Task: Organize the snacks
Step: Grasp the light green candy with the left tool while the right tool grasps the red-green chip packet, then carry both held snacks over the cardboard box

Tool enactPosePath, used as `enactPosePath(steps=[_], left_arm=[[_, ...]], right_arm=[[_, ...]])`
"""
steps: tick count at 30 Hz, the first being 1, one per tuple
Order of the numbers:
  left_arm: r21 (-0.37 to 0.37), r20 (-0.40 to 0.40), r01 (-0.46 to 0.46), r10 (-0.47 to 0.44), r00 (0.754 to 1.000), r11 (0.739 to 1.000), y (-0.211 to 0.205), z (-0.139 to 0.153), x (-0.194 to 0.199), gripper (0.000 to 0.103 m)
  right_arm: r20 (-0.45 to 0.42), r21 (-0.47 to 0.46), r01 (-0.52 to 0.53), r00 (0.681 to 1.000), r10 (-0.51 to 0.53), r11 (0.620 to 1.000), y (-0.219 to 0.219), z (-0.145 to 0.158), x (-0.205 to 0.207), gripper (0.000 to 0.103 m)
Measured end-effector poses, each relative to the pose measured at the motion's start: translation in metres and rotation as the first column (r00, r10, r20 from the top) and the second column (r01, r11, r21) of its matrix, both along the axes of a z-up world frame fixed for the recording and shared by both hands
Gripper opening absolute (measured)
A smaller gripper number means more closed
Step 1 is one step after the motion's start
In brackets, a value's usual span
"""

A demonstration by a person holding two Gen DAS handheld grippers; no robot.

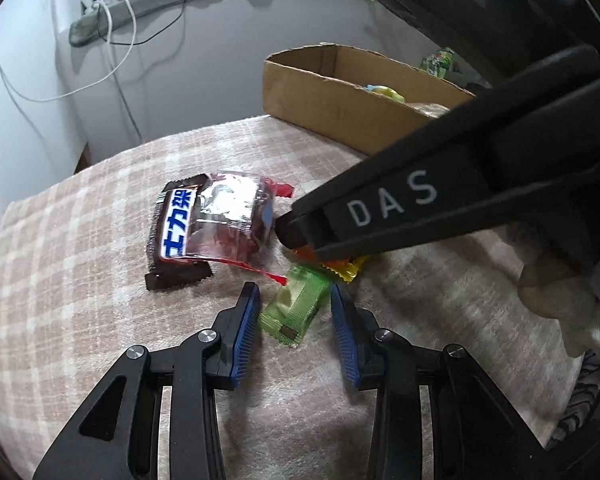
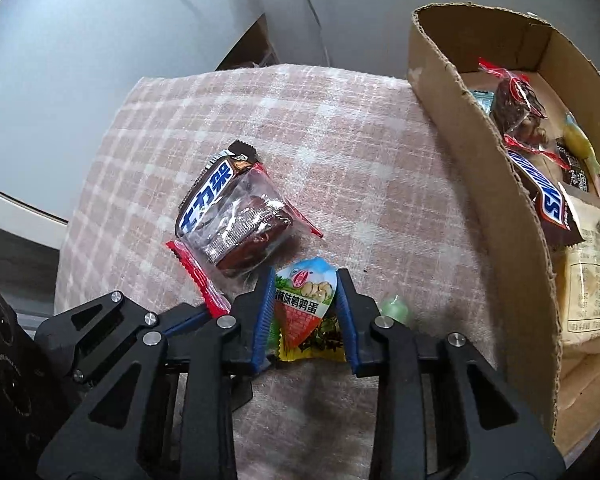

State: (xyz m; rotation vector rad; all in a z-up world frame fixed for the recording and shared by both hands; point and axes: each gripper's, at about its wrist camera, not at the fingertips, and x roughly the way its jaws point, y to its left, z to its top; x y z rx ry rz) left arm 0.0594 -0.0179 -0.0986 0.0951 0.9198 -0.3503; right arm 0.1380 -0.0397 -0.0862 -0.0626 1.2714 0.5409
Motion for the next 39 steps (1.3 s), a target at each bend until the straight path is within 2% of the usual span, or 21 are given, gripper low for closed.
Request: enactPosePath(steps=[6,16,26,35,39], left_arm=[[0.030,0.017,0.009,-0.010,1.000,1.000,-0.008,0.001,-0.007,0.021],[-0.002,0.018,0.011,-0.011,1.000,1.000,-0.005,0.005,-0.020,0.019],[-0.086,0.096,-0.021,0.029,0.995,0.996,0.003,0.047,-0.035,0.019],[-0.080,0.108,-0.016,0.024,0.994,0.997,-0.021,0.065,-0.013,0.019],[-0.045,0.124,0.002,0.003,0.992,0.999,-0.037,0.078,0.005,0.019]], right_arm=[[0.020,0.021,0.005,1.000,-0.006,1.000,-0.007,0.006,0.001,0.029],[0.035,0.077,0.007,0.999,-0.010,0.997,-0.025,0.025,-0.005,0.027],[0.133,0.095,0.005,0.991,-0.018,0.995,-0.070,0.075,-0.015,0.027],[0.190,0.082,0.057,0.979,-0.071,0.995,-0.135,0.102,-0.007,0.027],[0.197,0.085,0.081,0.976,-0.096,0.993,-0.160,0.106,0.000,0.027]])
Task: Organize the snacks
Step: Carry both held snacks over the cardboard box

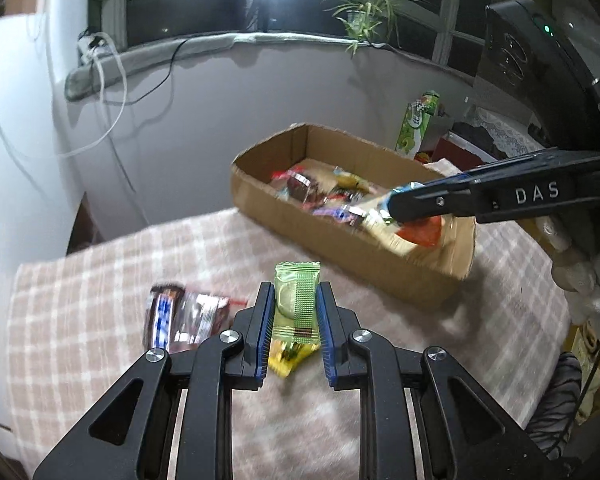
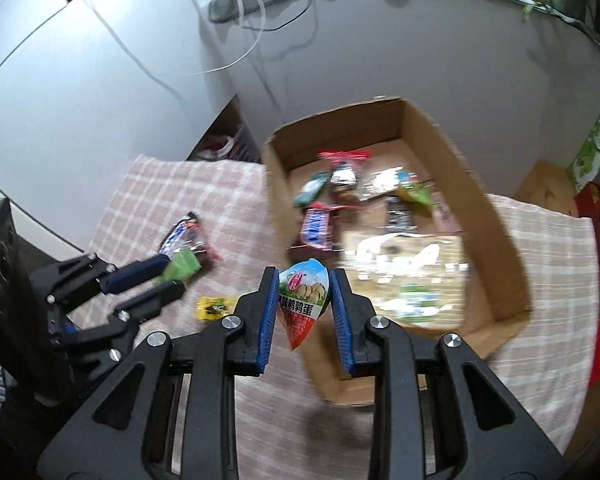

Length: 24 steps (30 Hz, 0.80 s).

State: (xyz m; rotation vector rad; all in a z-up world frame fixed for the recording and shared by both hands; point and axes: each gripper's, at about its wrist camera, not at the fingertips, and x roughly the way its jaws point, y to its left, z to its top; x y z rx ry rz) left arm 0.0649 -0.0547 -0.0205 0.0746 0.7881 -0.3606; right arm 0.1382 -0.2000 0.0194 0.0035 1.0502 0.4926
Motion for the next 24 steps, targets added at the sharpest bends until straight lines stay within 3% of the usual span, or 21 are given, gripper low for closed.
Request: enactPosePath(steps=[9,24], left_arm=[[0.037,0.011,0.019,-0.019,1.000,0.999,-0.033,0.019,0.035,0.019],[0.097,-0.015,0.047,-0.046,0.999,0.994,-0.080,0.007,0.079,0.019]], right_arm=[[0.016,-0.002,0.043,0.999,-0.043,0.999,-0.049,-0.001,0.016,0.027],[-0.023,0.000,0.066,0.998,-0.066,0.998,-0.085,-0.025,0.042,0.027]])
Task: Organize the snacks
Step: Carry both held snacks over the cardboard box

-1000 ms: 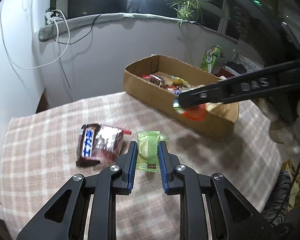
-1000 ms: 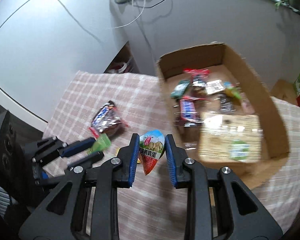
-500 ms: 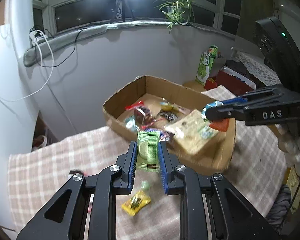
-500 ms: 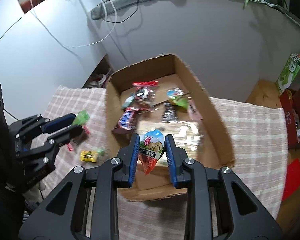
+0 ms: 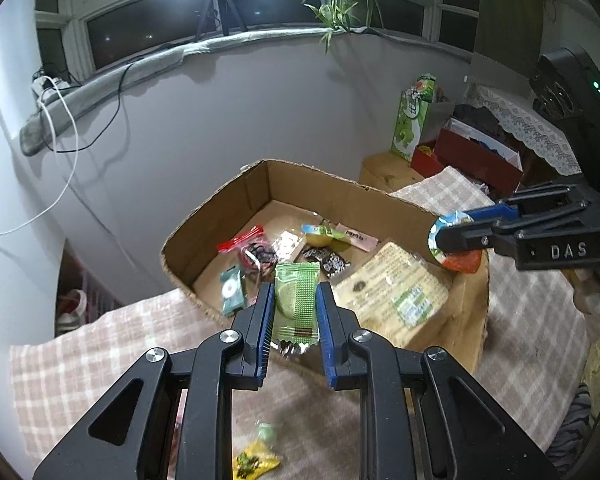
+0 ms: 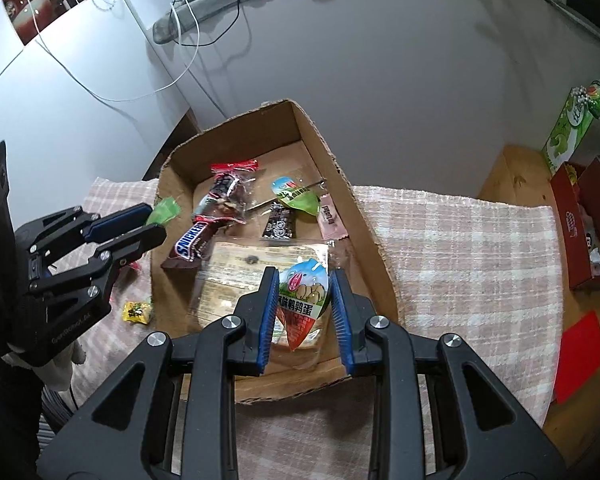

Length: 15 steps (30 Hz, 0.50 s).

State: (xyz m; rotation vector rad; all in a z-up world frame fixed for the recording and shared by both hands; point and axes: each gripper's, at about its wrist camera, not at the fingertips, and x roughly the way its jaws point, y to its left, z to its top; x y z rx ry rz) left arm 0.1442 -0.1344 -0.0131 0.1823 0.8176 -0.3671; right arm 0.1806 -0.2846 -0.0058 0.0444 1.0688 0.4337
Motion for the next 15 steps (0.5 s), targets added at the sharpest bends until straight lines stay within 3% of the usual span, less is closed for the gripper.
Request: enactPosePath(steps=[15], left_arm=[[0.001,-0.033,-0.002,0.002,0.999,1.000,-0.012,-0.011,0.024,0.019]], right_arm=[[-0.015,0.008,-0.023,1.000,0.024,1.000,0.002,-0.011,0.007,0.027]])
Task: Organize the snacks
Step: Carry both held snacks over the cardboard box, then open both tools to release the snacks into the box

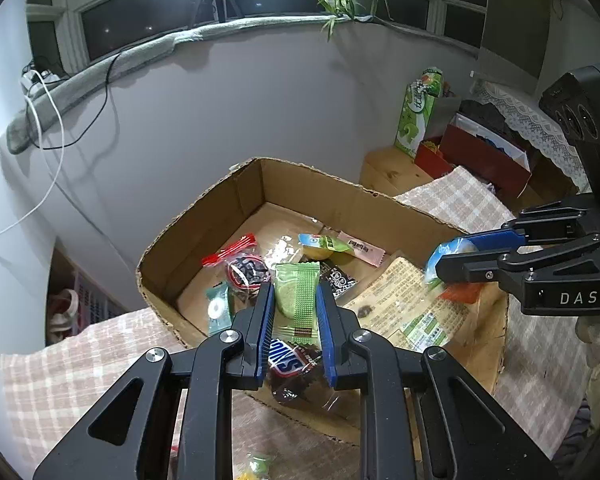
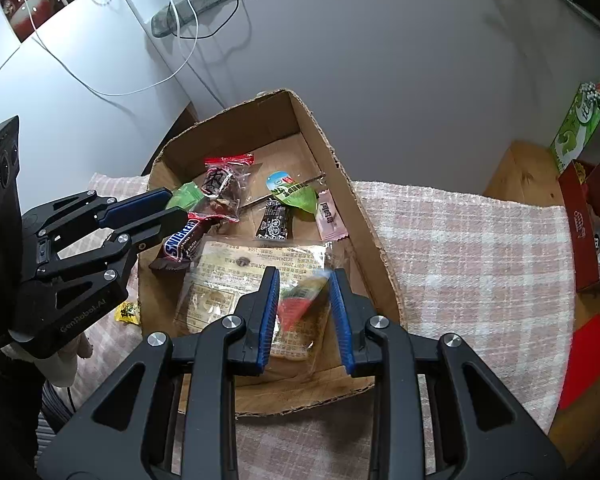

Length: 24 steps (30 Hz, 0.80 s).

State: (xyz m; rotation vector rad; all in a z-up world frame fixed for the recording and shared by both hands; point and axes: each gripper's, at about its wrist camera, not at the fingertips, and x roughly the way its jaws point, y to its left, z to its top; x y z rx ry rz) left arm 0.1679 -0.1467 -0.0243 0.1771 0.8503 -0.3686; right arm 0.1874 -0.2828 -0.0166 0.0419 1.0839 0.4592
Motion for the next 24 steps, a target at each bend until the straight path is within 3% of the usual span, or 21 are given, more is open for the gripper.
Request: enactPosePath(steps=[10,12,14,24], left_arm=[[-0.002,0.004,-0.010,0.010,1.000,1.000,-0.001,0.004,-0.002,0.026],[-0.003,0.006,-0.014,0.014,1.000,1.000,-0.001,0.005,-0.002,0.030],[-0.006,0.011,-0.019,0.019,1.000,1.000,0.000,0.007,-0.003,0.032],[-0.024,0.031,-0.023,0.024,0.999,0.999,0.004,0.017,-0.018,0.033]], right_arm=[[0.022,-0.027,-0.014,1.000,0.015,1.000,0.004,0.007,-0.008,0.029],[0.029,-0.030,-0.010,1.000,0.011,1.000,0.003,0.008,-0.010,0.048],[0.044,-0.028,0.000,0.999,0.002,1.000,0.001,0.012,-0.014,0.058],[0.041,-0.035,0.005,0.999,-0.004,0.999,0.004,0.023,-0.035,0.061]])
